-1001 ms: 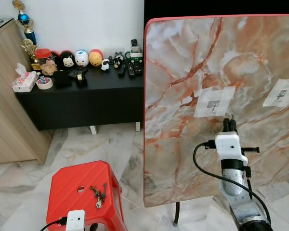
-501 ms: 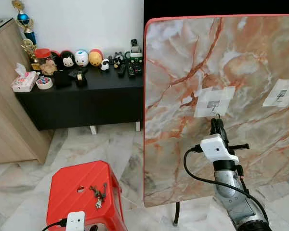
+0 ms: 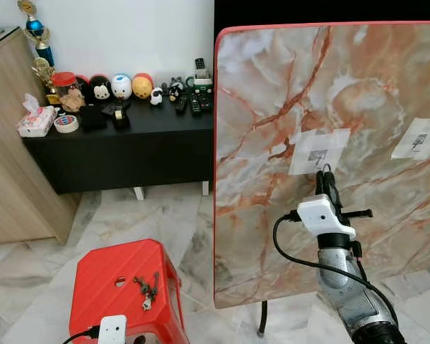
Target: Hang keys on a hook
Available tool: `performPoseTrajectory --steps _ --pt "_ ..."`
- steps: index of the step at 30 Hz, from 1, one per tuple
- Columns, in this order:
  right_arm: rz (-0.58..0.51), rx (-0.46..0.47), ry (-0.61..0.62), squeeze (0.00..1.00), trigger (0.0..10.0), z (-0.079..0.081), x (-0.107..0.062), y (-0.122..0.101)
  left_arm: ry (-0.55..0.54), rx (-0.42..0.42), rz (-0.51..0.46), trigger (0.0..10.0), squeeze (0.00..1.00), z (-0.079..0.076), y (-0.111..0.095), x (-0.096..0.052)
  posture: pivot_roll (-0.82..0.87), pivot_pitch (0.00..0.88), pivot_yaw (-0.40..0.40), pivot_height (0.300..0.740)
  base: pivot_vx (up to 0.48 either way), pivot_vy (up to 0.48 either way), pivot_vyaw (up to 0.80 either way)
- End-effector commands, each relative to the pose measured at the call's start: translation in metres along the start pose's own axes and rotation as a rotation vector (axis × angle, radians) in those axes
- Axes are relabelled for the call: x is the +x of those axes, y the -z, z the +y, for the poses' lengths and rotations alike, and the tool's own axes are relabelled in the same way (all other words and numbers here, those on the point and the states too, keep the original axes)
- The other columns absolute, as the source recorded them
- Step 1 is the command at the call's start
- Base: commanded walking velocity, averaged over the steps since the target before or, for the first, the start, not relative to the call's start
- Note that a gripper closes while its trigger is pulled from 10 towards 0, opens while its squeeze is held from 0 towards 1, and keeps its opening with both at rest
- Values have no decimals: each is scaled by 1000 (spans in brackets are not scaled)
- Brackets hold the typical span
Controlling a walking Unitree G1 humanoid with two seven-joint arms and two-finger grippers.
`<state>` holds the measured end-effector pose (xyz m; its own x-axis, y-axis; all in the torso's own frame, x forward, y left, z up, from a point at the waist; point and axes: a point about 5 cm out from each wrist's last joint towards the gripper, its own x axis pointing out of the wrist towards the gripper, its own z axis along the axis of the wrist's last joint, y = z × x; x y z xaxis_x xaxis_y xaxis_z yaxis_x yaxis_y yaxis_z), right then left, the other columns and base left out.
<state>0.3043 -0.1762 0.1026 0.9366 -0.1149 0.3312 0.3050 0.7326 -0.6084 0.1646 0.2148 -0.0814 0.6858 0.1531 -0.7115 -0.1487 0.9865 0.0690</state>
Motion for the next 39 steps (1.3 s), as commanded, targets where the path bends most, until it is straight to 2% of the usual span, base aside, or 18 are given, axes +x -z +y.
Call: performPoseTrajectory --steps 1,14,35,36,37,39 --pt "-3 -17 4 0 10000 -3 6 -1 5 4 21 10000 0 0 5 -2 30 0 -34 725 0 0 0" --pt "11 -26 -56 0 10000 1 13 1 0 -2 24 10000 0 1 5 -2 30 0 -32 725 0 0 0" --pt "13 -21 -134 0 10000 9 13 2 0 1 27 10000 0 1 5 -1 30 0 -33 725 0 0 0" --pt "12 -21 -133 431 10000 9 13 1 0 2 27 10000 0 1 5 -1 29 0 -32 725 0 0 0" --pt "1 -12 -121 1000 10000 8 13 0 1 2 27 10000 0 1 5 -1 28 0 -32 725 0 0 0" --pt "-7 -11 -116 1000 10000 7 13 -1 0 1 27 10000 0 1 5 -1 29 0 -32 725 0 0 0"
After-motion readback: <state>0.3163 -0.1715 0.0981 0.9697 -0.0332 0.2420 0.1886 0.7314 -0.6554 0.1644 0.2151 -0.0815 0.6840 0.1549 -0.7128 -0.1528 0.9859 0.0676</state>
